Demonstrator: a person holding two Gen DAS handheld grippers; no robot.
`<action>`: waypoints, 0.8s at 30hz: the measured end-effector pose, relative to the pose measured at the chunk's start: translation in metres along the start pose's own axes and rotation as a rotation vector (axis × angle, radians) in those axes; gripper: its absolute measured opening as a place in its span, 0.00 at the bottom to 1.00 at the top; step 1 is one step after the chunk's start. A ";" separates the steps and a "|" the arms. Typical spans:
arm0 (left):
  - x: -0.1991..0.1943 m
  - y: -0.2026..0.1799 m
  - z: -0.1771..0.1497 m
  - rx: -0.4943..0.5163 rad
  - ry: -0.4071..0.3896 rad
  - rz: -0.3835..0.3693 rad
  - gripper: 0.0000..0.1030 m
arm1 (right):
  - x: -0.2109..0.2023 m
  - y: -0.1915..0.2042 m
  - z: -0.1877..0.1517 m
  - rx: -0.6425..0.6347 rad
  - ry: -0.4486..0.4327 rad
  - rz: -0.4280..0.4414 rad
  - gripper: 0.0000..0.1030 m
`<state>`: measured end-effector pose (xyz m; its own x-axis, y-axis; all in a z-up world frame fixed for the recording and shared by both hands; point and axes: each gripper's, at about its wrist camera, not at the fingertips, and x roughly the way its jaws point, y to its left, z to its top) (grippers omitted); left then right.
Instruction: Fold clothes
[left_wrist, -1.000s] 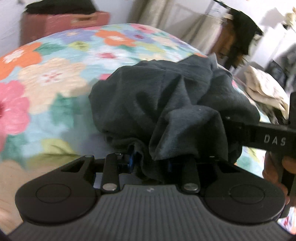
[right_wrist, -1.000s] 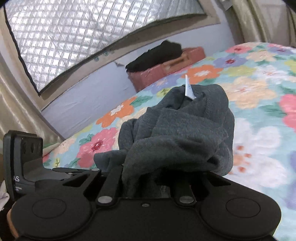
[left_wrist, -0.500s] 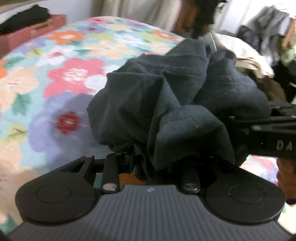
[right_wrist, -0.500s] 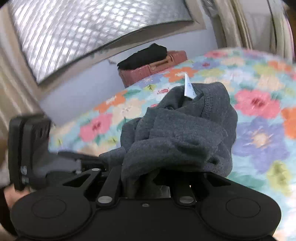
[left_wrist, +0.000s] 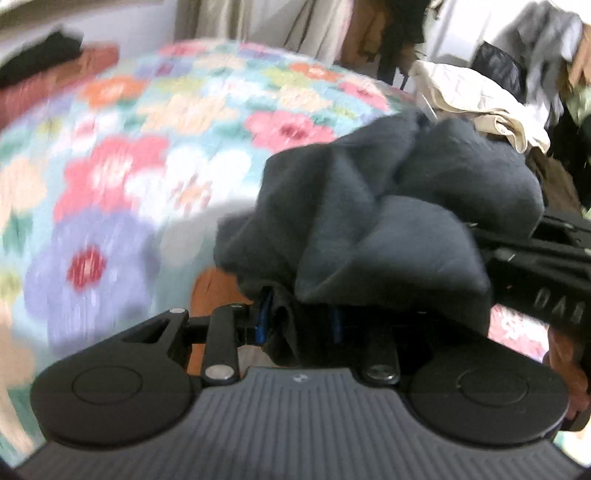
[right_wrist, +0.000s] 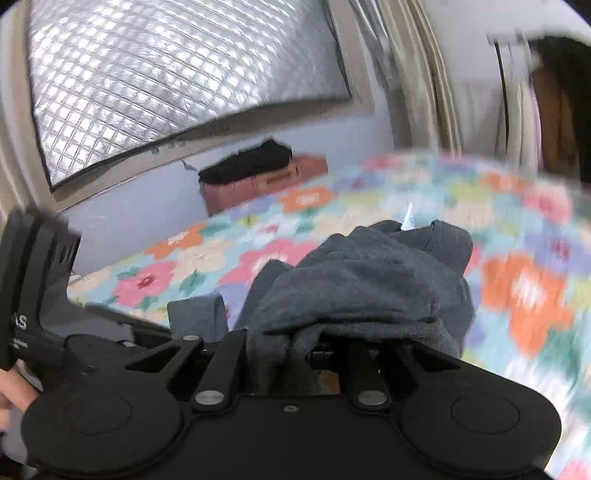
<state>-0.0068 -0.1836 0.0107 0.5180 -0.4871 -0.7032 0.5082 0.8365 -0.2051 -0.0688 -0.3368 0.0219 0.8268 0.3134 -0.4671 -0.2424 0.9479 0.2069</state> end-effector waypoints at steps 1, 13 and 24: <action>0.001 -0.008 0.008 0.020 -0.016 0.010 0.28 | 0.000 -0.006 0.005 0.014 -0.019 0.011 0.14; -0.014 -0.015 0.075 0.045 -0.130 -0.020 0.32 | -0.001 -0.080 0.092 -0.017 -0.109 0.169 0.14; 0.059 0.000 0.071 -0.043 0.038 0.125 0.44 | 0.053 -0.203 0.084 0.042 0.115 -0.221 0.39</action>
<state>0.0730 -0.2302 0.0176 0.5486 -0.3693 -0.7501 0.4108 0.9005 -0.1429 0.0666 -0.5171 0.0273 0.7937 0.1060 -0.5991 -0.0392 0.9916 0.1236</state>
